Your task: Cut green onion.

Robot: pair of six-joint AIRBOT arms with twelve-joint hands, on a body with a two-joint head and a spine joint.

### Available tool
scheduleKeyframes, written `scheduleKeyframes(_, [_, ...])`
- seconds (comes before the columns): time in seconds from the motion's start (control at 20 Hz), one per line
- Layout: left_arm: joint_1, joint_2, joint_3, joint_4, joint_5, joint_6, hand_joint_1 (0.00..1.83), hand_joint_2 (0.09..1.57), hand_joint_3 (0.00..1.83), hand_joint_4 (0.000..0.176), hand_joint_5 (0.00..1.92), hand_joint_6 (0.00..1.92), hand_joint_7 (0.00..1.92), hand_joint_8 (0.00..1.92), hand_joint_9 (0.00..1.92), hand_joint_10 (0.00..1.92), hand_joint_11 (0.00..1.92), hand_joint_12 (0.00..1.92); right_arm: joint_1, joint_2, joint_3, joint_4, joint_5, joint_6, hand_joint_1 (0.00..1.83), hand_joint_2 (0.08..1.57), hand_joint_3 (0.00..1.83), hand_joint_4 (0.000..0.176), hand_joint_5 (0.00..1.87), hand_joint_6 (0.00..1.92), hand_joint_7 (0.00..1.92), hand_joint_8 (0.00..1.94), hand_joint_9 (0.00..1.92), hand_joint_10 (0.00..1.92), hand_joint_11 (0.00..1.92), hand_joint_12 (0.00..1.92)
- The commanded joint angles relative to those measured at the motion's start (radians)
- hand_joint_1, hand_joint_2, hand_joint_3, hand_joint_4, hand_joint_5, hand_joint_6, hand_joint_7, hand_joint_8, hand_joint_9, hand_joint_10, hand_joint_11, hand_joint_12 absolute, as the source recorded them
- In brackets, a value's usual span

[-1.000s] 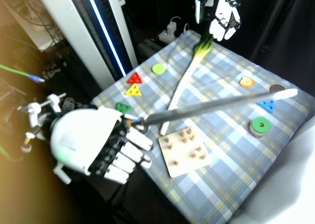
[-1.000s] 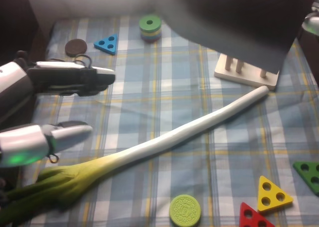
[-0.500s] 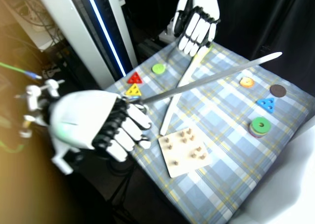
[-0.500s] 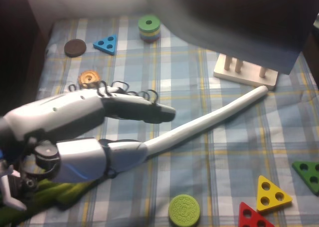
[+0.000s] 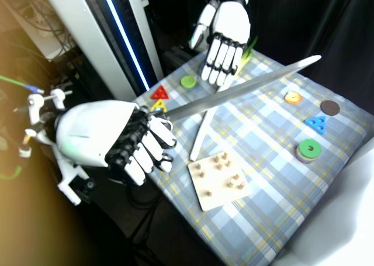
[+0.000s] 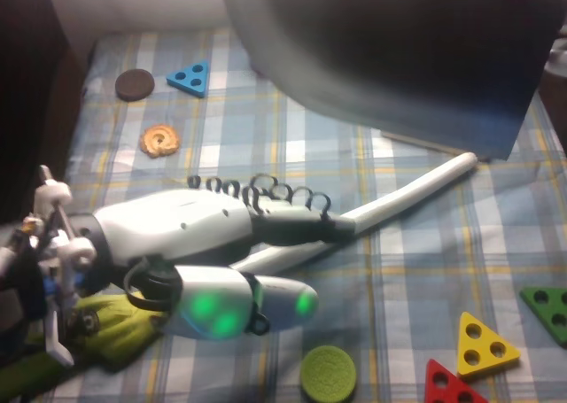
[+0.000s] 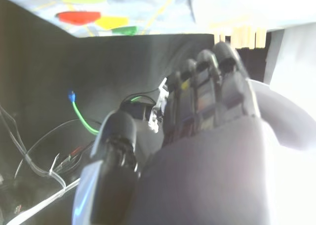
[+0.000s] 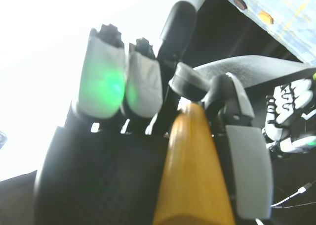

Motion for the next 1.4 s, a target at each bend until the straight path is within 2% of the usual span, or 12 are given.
scheduleKeyframes(0.0, [-0.015,-0.009,0.005,-0.003,-0.068,-0.004,0.01,1.42,0.0,0.0,0.22,0.01,0.22,0.0,0.17,0.0,0.0,0.4,0.017,0.009,-0.002,0.028,0.134,0.006,0.51,1.39,0.0,0.0,1.2,1.92,1.45,1.94,1.57,1.92,1.6,1.92])
scheduleKeyframes(0.15, [-0.027,-0.033,0.013,0.05,0.002,-0.004,0.0,1.41,0.0,0.0,0.25,0.0,0.23,0.01,0.18,0.0,0.0,0.39,0.025,0.009,-0.002,0.005,0.113,0.005,0.5,1.47,0.0,0.024,0.94,1.92,1.43,1.94,1.59,1.92,1.59,1.92])
scheduleKeyframes(0.3, [-0.029,-0.042,0.014,0.073,0.03,-0.004,0.0,1.4,0.0,0.0,0.18,0.0,0.17,0.0,0.12,0.0,0.0,0.23,0.037,0.008,-0.002,-0.016,0.073,-0.009,0.57,1.43,0.0,0.051,1.23,1.92,1.57,1.94,1.7,1.92,1.69,1.92])
scheduleKeyframes(0.6, [-0.029,-0.041,0.012,0.073,0.035,-0.004,0.0,1.4,0.0,0.0,0.16,0.01,0.14,0.01,0.1,0.01,0.01,0.11,0.08,0.004,-0.005,-0.118,-0.047,-0.011,0.69,1.45,0.0,0.048,1.04,1.92,1.56,1.94,1.73,1.92,1.68,1.92])
scheduleKeyframes(0.65, [-0.029,-0.041,0.012,0.073,0.036,-0.004,0.0,1.4,0.0,0.0,0.14,0.0,0.13,0.0,0.08,0.0,0.0,0.09,0.08,0.004,-0.007,-0.12,-0.05,-0.011,0.98,1.42,0.0,0.0,0.73,1.92,1.5,1.94,1.67,1.92,1.58,1.92])
scheduleKeyframes(0.75, [-0.029,-0.041,0.012,0.069,0.036,-0.005,0.0,1.41,0.0,0.0,0.17,0.0,0.18,0.0,0.13,0.01,0.05,0.12,0.079,0.004,-0.013,-0.125,-0.056,-0.011,0.89,1.44,0.0,0.0,0.48,1.79,1.44,1.94,1.62,1.92,1.5,1.92])
scheduleKeyframes(0.8, [-0.03,-0.04,0.012,0.065,0.035,-0.005,0.0,1.41,0.0,0.0,0.16,0.0,0.17,0.0,0.12,0.0,0.03,0.12,0.075,0.003,-0.016,-0.128,-0.059,-0.011,0.84,1.43,0.0,0.09,0.72,1.92,1.51,1.94,1.66,1.92,1.51,1.92])
scheduleKeyframes(0.95, [-0.028,-0.038,0.012,0.054,0.032,-0.005,0.0,1.43,0.01,0.0,0.15,0.0,0.15,0.0,0.09,0.0,0.0,0.11,0.06,-0.009,-0.029,-0.131,-0.062,-0.011,1.02,1.41,0.0,0.113,1.09,1.92,1.5,1.94,1.66,1.92,1.57,1.92])
scheduleKeyframes(1.05, [-0.026,-0.037,0.012,0.048,0.028,-0.005,0.0,1.44,0.0,0.0,0.19,0.0,0.17,0.0,0.11,0.0,0.0,0.14,0.048,-0.018,-0.037,-0.115,-0.061,-0.011,0.82,1.45,0.01,0.111,1.11,1.92,1.58,1.94,1.7,1.92,1.68,1.92])
scheduleKeyframes(1.1, [-0.025,-0.037,0.012,0.046,0.026,-0.005,0.0,1.44,0.0,0.0,0.18,0.0,0.16,0.0,0.1,0.0,0.0,0.11,0.039,-0.023,-0.039,-0.099,-0.055,-0.01,0.87,1.43,0.01,0.0,0.6,1.79,1.59,1.94,1.69,1.92,1.62,1.9])
scheduleKeyframes(1.15, [-0.025,-0.037,0.012,0.043,0.024,-0.005,0.0,1.44,0.0,0.0,0.2,0.01,0.19,0.01,0.12,0.01,0.02,0.11,0.024,-0.032,-0.041,-0.079,-0.041,-0.004,1.0,1.3,0.0,0.0,0.72,1.48,1.41,1.94,1.57,1.92,1.54,1.92])
scheduleKeyframes(1.35, [-0.024,-0.036,0.015,0.027,0.017,-0.005,0.0,1.43,0.0,0.0,0.19,0.0,0.18,0.01,0.12,0.0,0.02,0.12,-0.036,-0.04,-0.048,-0.011,0.012,0.005,1.09,1.27,0.0,0.0,0.69,1.41,0.89,1.93,1.05,1.92,1.21,1.92])
